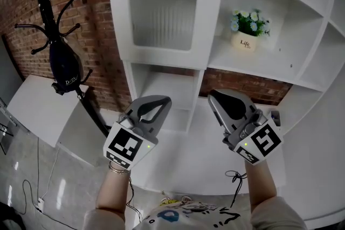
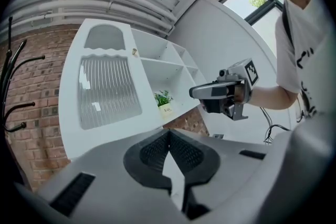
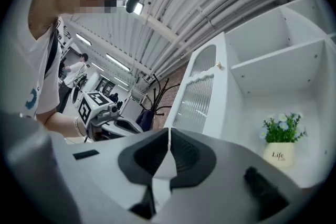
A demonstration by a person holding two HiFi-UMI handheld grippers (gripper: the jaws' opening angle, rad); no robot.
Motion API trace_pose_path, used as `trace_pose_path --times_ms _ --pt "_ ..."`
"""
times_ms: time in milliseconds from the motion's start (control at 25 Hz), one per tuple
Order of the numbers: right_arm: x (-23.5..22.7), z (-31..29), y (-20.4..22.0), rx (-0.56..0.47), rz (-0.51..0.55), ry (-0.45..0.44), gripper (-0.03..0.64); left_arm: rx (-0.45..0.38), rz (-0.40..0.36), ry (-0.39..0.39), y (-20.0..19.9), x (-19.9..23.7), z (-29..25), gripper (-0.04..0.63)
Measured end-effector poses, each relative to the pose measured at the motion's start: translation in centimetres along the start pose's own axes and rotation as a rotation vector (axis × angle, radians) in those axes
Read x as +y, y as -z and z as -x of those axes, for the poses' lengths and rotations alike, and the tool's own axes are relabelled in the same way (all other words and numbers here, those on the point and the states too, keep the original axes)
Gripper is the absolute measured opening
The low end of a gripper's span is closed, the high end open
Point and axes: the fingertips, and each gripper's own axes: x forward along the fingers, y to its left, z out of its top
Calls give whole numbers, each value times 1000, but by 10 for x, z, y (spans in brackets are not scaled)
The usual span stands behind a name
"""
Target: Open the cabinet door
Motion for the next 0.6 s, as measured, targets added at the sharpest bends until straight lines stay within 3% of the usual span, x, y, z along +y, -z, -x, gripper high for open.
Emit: trace_pose_path --times_ms 600 --pt "-47 -8 -52 -100 173 -37 29 -13 -140 -75 -56 17 -38 14"
